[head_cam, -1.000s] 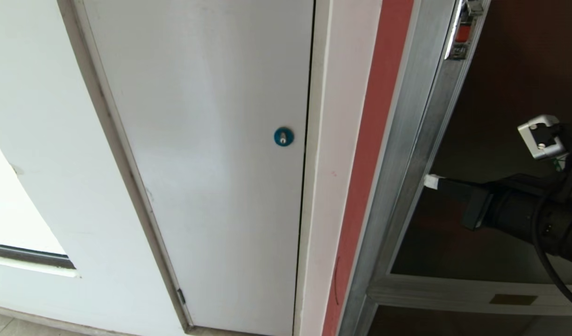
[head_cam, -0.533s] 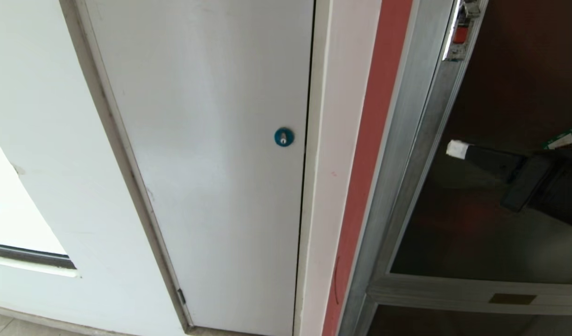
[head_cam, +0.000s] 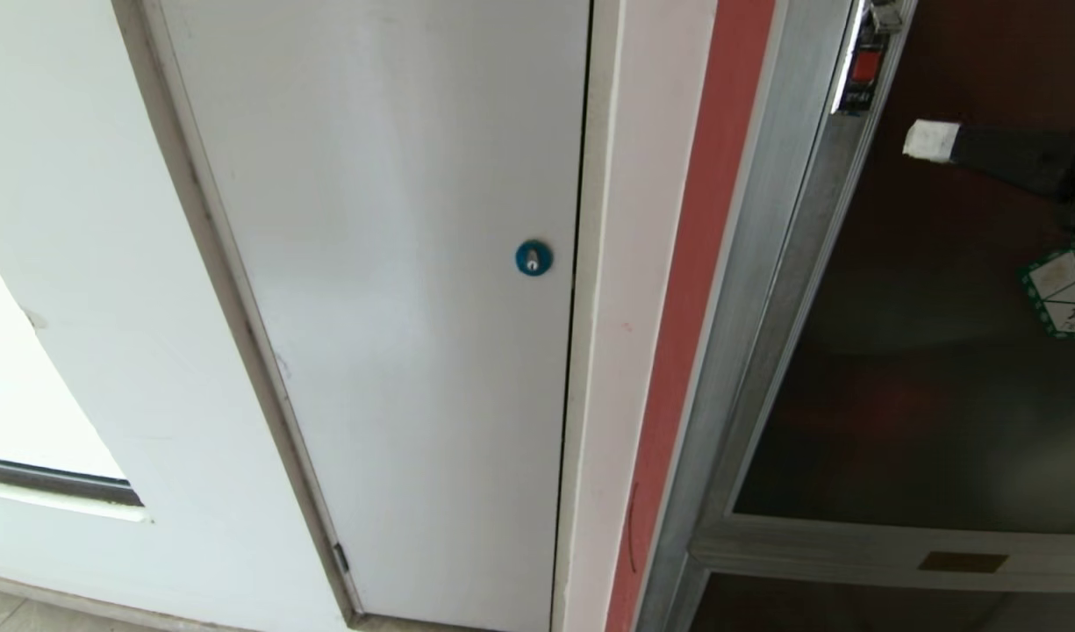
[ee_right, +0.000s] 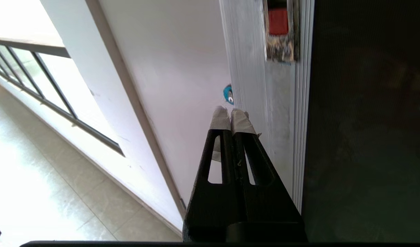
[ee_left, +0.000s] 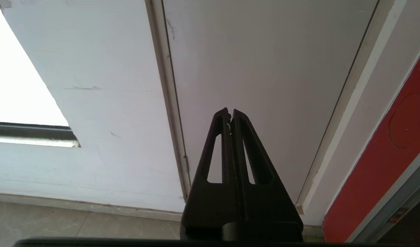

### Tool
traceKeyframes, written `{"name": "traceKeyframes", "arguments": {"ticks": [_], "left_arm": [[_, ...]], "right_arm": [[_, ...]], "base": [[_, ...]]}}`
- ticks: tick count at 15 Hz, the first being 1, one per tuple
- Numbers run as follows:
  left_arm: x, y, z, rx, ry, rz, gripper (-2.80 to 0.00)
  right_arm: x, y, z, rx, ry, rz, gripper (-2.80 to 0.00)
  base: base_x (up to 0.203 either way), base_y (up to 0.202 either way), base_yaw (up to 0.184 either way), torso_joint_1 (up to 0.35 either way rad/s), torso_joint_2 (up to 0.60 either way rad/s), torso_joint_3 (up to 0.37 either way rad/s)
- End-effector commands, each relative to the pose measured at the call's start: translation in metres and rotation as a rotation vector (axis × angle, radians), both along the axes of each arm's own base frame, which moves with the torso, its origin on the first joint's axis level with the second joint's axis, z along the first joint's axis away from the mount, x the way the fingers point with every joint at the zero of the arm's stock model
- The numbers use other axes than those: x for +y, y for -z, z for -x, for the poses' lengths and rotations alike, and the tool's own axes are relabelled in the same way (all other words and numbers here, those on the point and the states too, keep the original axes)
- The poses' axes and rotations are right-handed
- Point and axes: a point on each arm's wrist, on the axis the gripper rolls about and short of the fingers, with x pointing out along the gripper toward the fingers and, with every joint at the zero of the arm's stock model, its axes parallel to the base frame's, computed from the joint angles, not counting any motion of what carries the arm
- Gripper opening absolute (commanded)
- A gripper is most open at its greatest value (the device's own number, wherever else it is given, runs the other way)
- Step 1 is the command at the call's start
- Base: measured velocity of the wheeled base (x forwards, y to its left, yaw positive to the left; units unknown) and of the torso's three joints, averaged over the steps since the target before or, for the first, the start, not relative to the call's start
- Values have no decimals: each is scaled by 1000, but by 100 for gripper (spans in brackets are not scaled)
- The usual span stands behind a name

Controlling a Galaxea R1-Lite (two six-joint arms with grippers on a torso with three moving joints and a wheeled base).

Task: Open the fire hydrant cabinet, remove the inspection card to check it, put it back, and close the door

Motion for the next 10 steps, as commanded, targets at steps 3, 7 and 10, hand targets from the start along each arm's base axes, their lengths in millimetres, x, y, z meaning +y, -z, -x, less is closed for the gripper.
{"name": "traceKeyframes", "arguments": {"ticks": [3, 7, 10], "left_arm": [[0, 4, -1, 14, 1, 0, -280], [0, 4, -1, 14, 1, 0, -280], [0, 4, -1, 14, 0, 0, -280]], "right_arm": [[-2, -31, 7, -45, -15, -15, -280], [1, -49, -3, -48, -16, -15, -280], [6, -55, -17, -47, -14, -12, -280]], "base": [[0, 0, 0, 0, 0, 0], [0, 0, 0, 0, 0, 0], [0, 0, 0, 0, 0, 0]]}}
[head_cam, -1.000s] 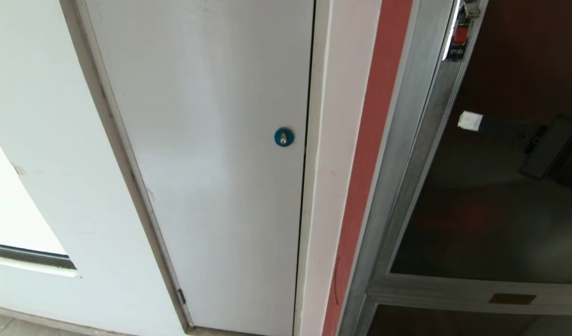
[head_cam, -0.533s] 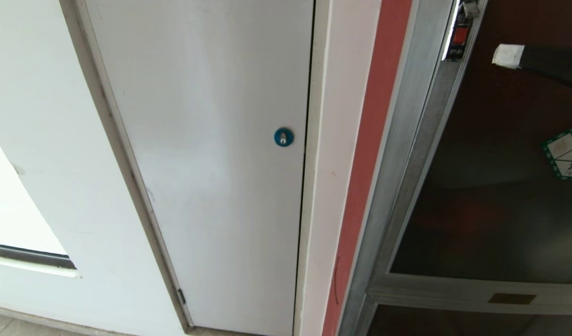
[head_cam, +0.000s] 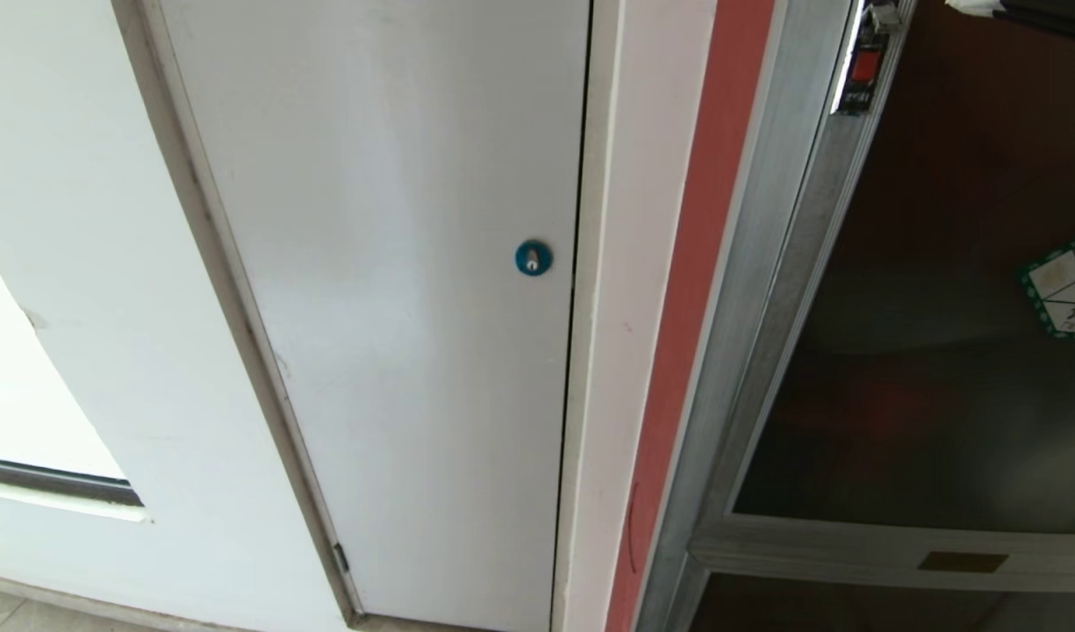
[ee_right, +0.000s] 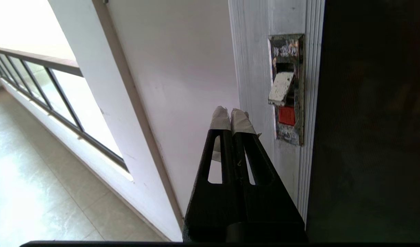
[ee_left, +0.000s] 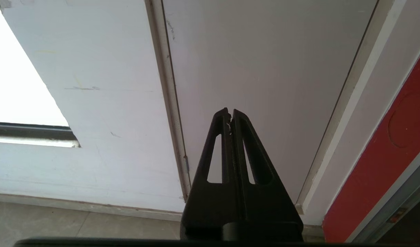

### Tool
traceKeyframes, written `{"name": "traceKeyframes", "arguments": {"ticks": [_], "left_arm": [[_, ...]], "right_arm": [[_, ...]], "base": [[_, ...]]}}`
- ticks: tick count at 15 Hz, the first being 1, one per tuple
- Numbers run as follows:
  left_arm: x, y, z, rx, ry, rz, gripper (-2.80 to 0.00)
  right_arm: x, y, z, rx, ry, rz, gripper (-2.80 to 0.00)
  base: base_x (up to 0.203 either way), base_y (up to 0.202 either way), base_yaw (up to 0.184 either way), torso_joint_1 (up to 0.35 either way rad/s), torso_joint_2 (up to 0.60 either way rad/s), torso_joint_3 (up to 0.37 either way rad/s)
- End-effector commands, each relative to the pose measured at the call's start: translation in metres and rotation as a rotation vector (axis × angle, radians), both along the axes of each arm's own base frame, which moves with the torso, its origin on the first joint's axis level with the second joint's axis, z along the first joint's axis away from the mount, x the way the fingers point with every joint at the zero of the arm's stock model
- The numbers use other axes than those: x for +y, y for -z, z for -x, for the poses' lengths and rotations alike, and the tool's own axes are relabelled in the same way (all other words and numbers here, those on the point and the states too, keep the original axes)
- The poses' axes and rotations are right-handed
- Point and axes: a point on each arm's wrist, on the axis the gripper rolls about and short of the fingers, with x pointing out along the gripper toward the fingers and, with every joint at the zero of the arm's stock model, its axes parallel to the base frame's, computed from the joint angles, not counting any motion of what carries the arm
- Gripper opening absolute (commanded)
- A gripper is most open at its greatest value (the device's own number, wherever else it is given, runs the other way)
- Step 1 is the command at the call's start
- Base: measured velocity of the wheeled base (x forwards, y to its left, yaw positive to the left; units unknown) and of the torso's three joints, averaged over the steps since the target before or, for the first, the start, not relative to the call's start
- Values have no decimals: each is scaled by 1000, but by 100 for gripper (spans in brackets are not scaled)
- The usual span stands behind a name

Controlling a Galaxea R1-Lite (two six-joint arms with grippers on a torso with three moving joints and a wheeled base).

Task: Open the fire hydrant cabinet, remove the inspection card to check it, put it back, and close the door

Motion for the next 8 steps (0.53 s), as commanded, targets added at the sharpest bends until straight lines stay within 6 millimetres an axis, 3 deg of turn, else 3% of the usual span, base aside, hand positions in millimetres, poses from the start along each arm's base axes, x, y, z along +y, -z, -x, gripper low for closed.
{"name": "traceKeyframes", "arguments": {"ticks": [1, 8], "left_arm": [[0, 4, -1, 14, 1, 0, -280], [0, 4, -1, 14, -1, 0, -280]], "right_arm": [[6, -2, -17, 9, -1, 3, -280], [2, -4, -34, 28, 46, 9, -280]], "base": [[0, 0, 0, 0, 0, 0], [0, 0, 0, 0, 0, 0]]}}
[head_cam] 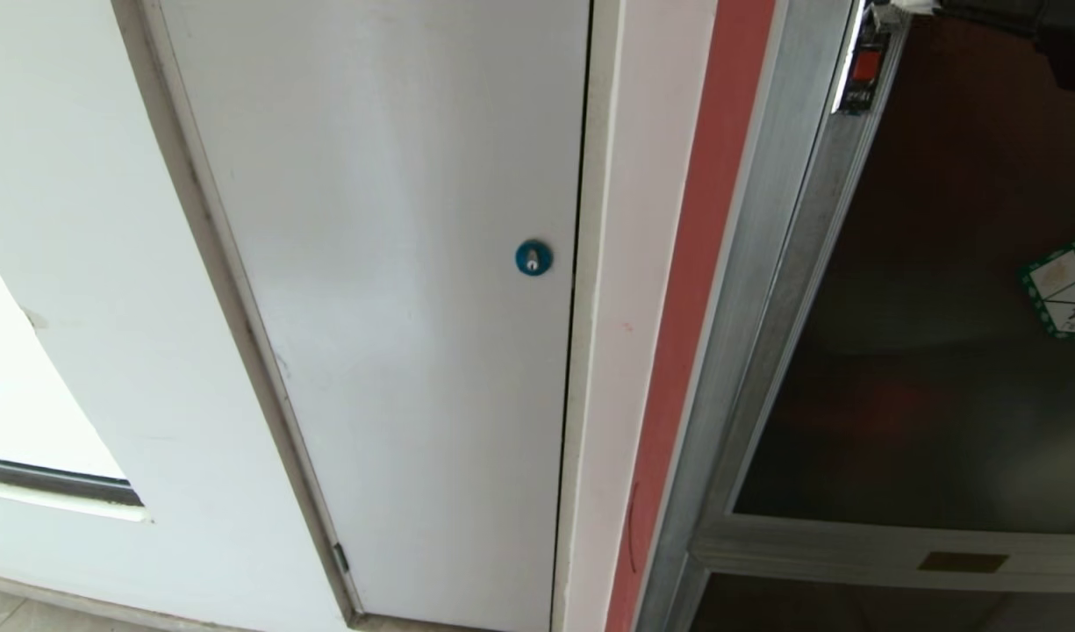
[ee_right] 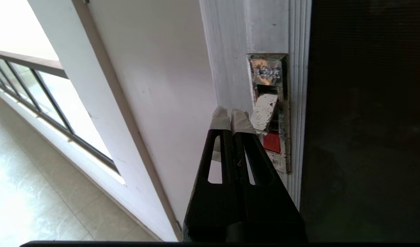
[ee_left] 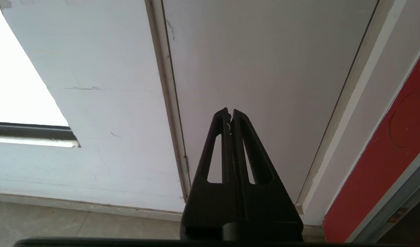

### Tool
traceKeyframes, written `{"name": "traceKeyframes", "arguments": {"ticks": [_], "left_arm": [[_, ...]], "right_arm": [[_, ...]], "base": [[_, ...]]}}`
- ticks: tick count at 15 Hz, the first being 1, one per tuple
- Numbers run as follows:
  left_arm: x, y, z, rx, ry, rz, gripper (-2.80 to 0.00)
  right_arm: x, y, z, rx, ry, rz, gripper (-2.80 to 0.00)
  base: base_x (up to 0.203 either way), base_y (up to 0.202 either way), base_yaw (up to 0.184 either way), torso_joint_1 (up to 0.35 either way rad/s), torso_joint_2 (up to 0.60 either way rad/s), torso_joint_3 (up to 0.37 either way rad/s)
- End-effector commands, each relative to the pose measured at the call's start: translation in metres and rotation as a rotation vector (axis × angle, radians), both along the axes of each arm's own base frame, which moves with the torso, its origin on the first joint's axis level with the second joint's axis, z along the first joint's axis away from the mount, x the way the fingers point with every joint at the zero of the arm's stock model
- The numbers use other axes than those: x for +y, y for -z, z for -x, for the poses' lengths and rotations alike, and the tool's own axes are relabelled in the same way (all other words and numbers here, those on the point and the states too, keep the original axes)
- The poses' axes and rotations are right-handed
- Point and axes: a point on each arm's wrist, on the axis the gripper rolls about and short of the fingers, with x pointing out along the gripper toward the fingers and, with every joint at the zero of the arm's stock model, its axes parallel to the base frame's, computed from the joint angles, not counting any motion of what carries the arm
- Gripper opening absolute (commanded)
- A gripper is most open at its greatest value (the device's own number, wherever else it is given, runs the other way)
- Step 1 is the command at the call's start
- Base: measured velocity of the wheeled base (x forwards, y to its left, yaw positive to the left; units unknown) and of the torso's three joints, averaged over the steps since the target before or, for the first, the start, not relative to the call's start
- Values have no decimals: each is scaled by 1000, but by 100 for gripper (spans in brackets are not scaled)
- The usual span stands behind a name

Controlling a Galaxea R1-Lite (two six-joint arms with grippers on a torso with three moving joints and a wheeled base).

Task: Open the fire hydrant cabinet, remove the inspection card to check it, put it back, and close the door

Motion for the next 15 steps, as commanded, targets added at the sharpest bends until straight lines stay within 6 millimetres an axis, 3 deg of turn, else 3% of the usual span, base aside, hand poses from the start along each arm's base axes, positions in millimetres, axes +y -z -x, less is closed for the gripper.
{"name": "traceKeyframes", "arguments": {"ticks": [1, 15], "left_arm": [[0, 4, -1, 14, 1, 0, -280], [0, 4, -1, 14, 0, 0, -280]], "right_arm": [[-3, 3, -6, 15, 21, 3, -280], [-7, 20, -28, 69, 68, 56, -280]], "base": [[0, 0, 0, 0, 0, 0], [0, 0, 0, 0, 0, 0]]}}
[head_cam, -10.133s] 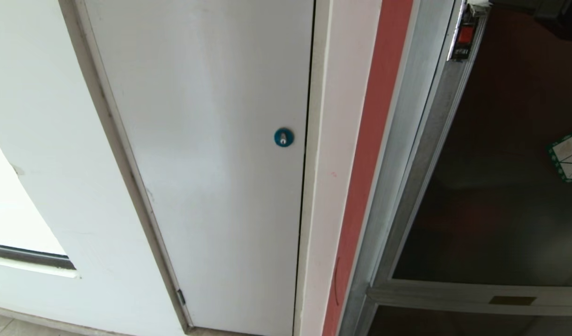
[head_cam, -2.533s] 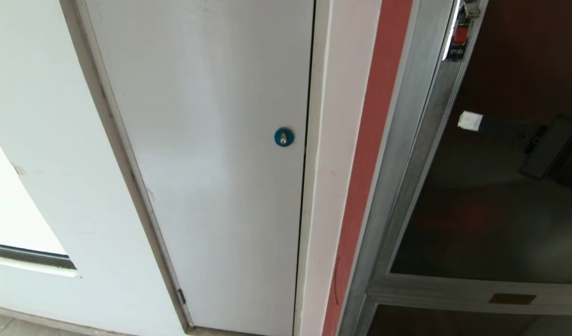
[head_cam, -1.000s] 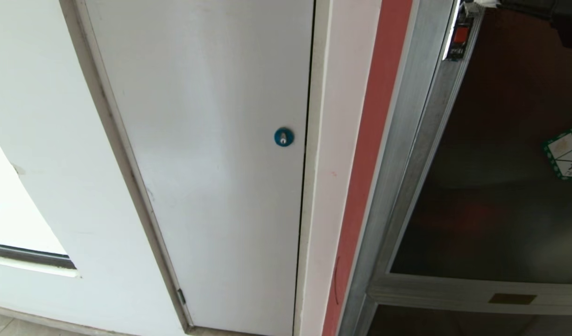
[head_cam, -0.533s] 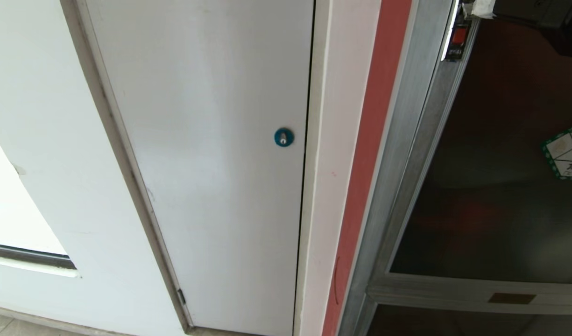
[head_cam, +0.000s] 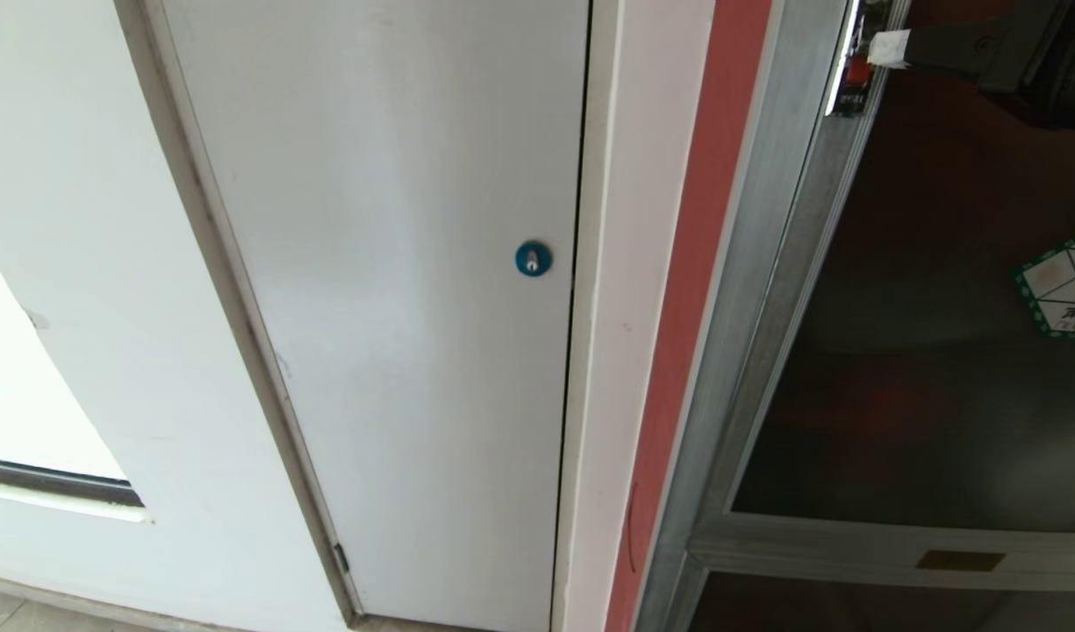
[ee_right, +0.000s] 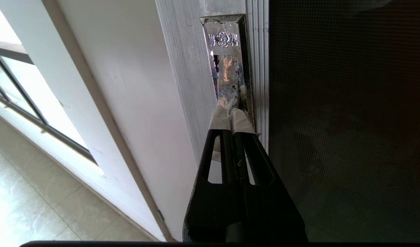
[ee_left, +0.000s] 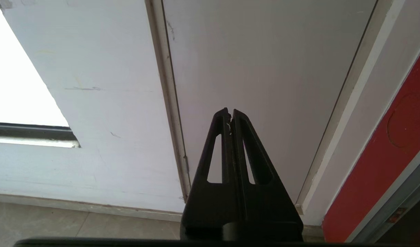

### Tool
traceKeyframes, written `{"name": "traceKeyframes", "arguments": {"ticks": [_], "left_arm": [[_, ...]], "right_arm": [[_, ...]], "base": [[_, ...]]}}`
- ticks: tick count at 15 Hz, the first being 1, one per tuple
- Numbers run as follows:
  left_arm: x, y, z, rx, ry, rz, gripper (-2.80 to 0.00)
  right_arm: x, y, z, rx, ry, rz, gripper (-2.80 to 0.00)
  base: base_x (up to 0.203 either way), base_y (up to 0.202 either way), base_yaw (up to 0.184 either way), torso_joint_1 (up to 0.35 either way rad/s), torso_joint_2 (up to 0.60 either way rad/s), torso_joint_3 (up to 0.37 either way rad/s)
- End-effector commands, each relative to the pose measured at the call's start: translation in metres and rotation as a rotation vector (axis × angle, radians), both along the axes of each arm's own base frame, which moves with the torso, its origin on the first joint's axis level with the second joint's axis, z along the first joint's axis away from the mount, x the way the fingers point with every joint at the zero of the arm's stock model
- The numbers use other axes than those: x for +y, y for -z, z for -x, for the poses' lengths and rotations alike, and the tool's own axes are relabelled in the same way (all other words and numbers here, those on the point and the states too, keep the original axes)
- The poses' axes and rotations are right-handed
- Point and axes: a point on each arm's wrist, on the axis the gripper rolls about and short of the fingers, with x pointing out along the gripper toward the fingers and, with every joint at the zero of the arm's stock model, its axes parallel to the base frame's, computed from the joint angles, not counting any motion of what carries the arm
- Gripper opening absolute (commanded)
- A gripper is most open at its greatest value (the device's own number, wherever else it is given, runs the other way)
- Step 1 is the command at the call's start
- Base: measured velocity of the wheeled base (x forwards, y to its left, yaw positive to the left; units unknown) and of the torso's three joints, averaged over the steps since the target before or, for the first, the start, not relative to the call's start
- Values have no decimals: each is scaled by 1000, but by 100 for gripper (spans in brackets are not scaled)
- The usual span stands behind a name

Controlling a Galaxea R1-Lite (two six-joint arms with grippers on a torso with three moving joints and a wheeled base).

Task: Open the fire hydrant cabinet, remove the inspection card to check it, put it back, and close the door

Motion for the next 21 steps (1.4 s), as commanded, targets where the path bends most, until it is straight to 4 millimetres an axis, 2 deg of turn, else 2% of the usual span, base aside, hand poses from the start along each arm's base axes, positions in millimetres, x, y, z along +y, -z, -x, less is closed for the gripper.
{"name": "traceKeyframes", "arguments": {"ticks": [1, 13, 17, 21], "left_arm": [[0, 4, -1, 14, -1, 0, -280], [0, 4, -1, 14, -1, 0, -280], [0, 4, -1, 14, 0, 0, -280], [0, 4, -1, 14, 0, 0, -280]], "right_arm": [[2, 4, -7, 13, 0, 5, -280], [-3, 3, -26, 5, 40, 36, -280], [-7, -6, -2, -30, 31, 26, -280], [-11, -9, 49, -69, -12, 11, -280]], "base": [[0, 0, 0, 0, 0, 0], [0, 0, 0, 0, 0, 0], [0, 0, 0, 0, 0, 0], [0, 0, 0, 0, 0, 0]]}}
